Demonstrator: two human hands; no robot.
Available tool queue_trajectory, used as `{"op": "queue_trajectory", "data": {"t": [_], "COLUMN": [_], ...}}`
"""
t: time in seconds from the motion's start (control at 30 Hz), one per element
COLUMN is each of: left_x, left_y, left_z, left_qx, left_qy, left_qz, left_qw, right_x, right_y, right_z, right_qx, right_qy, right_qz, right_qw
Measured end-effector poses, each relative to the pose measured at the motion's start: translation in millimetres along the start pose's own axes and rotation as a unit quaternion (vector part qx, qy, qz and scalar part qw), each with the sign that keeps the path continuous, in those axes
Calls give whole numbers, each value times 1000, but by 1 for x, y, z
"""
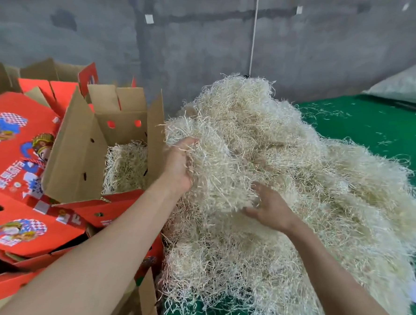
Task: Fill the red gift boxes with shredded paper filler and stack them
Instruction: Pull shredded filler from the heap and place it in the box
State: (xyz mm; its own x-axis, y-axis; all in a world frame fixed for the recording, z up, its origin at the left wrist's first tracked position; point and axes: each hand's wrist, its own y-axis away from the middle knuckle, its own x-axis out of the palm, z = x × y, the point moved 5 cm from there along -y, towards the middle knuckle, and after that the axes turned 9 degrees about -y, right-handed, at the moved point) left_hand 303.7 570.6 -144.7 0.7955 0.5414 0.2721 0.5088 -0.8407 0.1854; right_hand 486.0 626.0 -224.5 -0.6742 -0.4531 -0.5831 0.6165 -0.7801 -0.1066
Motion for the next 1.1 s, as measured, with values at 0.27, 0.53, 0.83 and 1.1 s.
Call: {"op": "queue_trajectory", "data": {"t": [0.27, 0.53, 0.83, 1.1], "left_x": [21, 38, 38, 4], "left_y": [25, 9, 14, 1], "left_z": [42, -1, -47, -94], "left_qx": [99, 324, 402, 392], "left_qy": [-606, -755, -640, -643], "left_qz": [223, -18, -107, -186], "left_qw": [758, 570, 646, 631], "right_x": [-18, -29, -13, -41], "right_y": [-10, -16, -17, 14], "right_z": [29, 31, -7, -90], "right_qx": [16, -20, 1, 225], "right_qy": [-343, -188, 203, 306], "right_qz": [-103, -150, -123, -51], "right_qw": [934, 970, 971, 924]}}
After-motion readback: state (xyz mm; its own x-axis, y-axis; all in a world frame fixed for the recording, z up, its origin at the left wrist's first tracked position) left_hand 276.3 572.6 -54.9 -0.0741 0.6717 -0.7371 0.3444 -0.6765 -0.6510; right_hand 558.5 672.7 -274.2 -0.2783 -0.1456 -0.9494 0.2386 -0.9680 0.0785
